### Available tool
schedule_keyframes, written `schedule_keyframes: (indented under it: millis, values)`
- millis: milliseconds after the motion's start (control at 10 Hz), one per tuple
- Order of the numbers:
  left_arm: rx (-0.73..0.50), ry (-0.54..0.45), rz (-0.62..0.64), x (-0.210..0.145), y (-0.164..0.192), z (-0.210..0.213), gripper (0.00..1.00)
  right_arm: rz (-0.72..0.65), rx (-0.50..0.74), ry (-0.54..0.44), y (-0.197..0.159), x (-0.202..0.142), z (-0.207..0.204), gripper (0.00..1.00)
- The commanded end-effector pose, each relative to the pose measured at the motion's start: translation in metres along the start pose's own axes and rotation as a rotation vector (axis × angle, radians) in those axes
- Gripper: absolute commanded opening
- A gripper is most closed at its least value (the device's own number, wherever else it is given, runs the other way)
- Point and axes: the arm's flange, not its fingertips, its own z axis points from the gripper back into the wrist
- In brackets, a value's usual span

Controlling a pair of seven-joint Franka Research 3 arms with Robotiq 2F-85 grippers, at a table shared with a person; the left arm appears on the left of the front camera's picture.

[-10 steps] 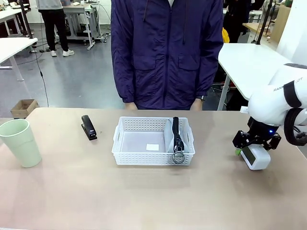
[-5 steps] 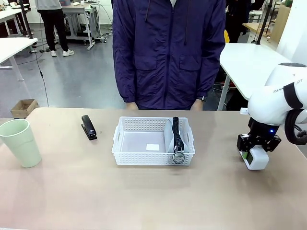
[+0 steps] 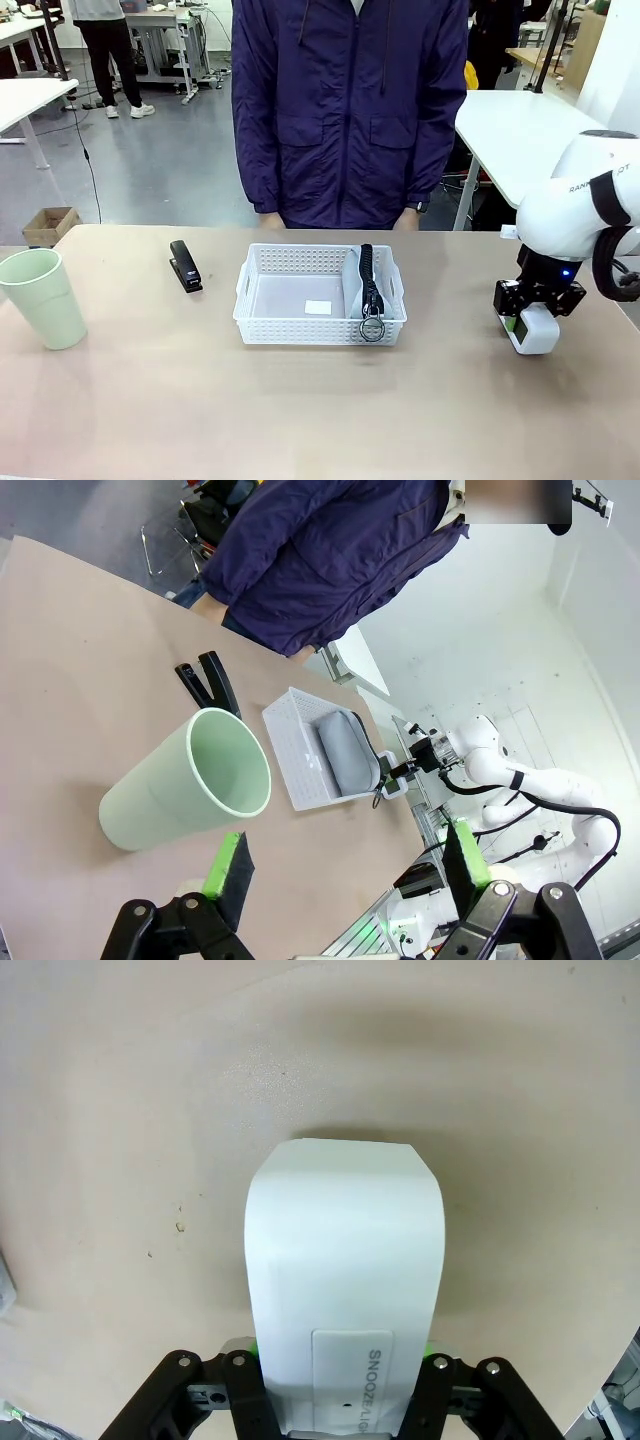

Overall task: Efficiently arrange items inside the basket to fit them all.
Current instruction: Pick up the Digital clock and place it inside the Organizing basket.

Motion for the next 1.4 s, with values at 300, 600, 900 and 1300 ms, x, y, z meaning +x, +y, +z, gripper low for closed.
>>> schedule_keyframes:
  millis: [300,600,900,1300]
  values:
    - [-0.019,-0.014,-0.026,0.001,-0.001,0.000,1.00,0.158,0.189,-0.102,-0.029,-0.118,0.143,0.00]
    - [-0.019,-0.014,-0.026,0.001,-0.001,0.000,1.00,0.254,0.265,-0.156,-0.031,-0.170,0.152,0.00]
    - [-0.019,-0.014,-0.026,0.001,-0.001,0.000,1.00,0.236,0.212,-0.138,-0.022,-0.157,0.183,0.32]
    - [-0.019,-0.014,-0.026,0.001,-0.001,0.000,1.00,0.232,0.214,-0.132,-0.023,-0.158,0.183,0.52]
